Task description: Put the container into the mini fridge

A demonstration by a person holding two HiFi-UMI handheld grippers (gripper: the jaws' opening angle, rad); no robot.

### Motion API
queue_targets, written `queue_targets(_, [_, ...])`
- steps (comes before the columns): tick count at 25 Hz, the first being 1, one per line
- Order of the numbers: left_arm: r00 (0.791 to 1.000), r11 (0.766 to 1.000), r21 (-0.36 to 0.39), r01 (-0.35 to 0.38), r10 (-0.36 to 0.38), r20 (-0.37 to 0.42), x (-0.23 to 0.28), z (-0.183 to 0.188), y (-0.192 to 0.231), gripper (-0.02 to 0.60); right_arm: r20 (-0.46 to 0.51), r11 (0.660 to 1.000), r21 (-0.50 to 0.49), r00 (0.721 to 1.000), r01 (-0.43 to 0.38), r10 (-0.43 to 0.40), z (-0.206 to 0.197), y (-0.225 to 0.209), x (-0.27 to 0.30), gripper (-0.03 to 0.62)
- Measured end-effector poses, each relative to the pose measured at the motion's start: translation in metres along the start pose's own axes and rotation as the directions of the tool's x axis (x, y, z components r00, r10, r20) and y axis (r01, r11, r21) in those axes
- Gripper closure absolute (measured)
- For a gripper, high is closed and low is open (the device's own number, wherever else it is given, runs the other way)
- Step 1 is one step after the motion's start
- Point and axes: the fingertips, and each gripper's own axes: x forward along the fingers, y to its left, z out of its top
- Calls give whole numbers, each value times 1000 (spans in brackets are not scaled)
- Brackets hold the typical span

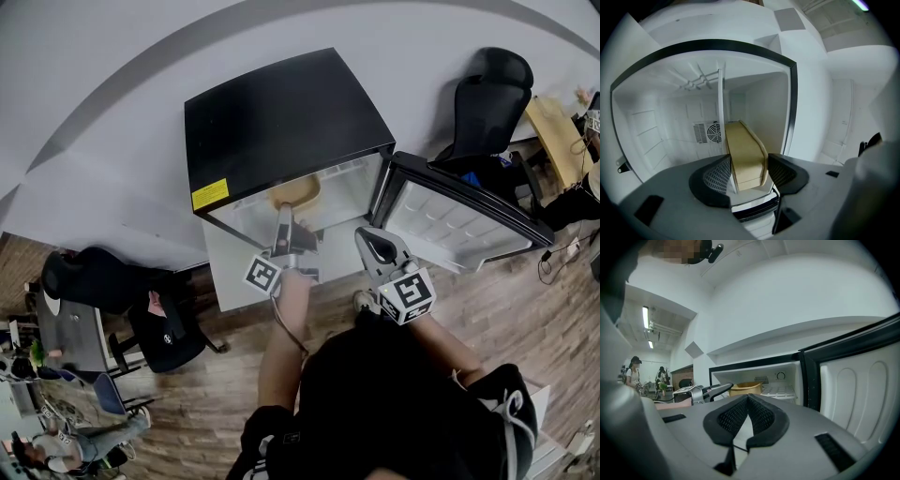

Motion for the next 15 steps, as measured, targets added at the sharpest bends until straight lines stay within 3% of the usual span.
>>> queue_targets(15, [1000, 999, 38, -1, 0, 9, 1, 3, -1, 249, -4, 1000, -2, 1000, 2, -2, -1, 0, -1, 581])
